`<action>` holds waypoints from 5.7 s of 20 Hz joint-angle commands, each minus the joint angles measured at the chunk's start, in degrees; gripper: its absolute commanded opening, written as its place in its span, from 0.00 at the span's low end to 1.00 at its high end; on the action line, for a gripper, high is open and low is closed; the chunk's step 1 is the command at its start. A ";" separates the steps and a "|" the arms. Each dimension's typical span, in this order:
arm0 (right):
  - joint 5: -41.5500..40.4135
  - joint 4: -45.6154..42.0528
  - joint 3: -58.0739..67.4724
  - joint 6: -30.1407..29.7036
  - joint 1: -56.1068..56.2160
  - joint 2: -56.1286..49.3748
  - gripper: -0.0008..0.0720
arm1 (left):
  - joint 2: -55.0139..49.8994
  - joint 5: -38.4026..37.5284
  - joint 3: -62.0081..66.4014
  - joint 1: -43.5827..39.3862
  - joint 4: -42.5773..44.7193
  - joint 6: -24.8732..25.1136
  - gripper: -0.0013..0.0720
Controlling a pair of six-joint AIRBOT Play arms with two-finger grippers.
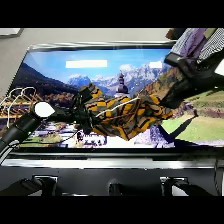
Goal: Fold the clothes and pants, and hang the long-sleeved shirts on hangers.
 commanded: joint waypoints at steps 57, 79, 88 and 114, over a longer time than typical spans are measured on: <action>1.07 -0.02 -0.02 10.49 2.40 3.41 0.05 | -25.35 24.87 9.03 -10.67 -20.55 -47.58 0.93; 0.22 0.20 -0.02 12.04 2.45 3.41 0.05 | -26.97 28.72 11.41 -13.35 -22.47 -44.98 0.06; 1.20 0.17 -0.02 12.44 2.45 3.41 0.05 | -26.93 20.63 11.41 -11.37 -22.40 -41.55 0.48; 5.38 -9.14 -0.04 17.94 9.35 6.93 0.05 | -20.92 16.92 11.52 -1.18 -17.38 -43.25 0.05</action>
